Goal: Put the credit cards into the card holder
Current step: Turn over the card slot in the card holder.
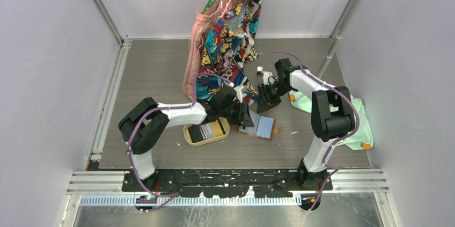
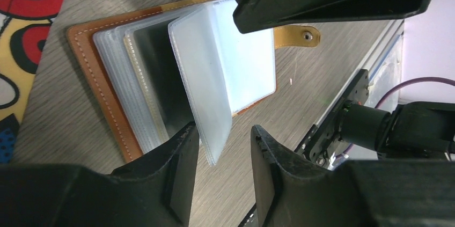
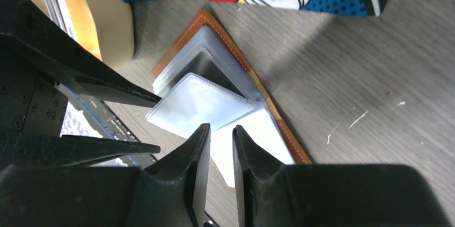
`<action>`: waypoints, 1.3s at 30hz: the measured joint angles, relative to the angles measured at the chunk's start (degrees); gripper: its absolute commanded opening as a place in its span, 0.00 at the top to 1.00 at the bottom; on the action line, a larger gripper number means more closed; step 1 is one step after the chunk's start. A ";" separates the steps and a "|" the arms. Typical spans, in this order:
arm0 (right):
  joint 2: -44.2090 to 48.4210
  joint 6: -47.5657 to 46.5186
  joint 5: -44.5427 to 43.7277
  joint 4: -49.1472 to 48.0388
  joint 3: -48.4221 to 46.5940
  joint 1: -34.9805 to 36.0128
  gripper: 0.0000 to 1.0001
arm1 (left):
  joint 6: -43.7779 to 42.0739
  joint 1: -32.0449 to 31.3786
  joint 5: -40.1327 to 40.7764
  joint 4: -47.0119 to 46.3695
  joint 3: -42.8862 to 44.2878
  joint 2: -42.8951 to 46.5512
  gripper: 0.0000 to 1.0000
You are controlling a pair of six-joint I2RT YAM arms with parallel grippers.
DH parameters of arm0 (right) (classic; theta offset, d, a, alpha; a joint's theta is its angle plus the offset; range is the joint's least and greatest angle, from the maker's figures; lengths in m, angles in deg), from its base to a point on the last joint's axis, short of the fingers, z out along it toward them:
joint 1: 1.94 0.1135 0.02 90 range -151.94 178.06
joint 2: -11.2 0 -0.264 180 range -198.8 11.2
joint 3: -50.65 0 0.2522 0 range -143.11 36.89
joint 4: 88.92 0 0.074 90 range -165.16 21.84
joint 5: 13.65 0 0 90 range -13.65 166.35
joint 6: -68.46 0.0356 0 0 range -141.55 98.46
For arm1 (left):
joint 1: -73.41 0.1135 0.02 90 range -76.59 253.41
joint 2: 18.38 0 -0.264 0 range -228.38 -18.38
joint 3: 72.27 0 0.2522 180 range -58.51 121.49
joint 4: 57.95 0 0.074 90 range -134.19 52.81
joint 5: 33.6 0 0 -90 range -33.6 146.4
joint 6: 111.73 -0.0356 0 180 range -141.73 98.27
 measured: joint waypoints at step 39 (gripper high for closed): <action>-5.44 5.31 2.58 1.09 3.39 3.28 0.86 | 2.95 0.17 -4.52 -4.55 0.02 -3.02 0.63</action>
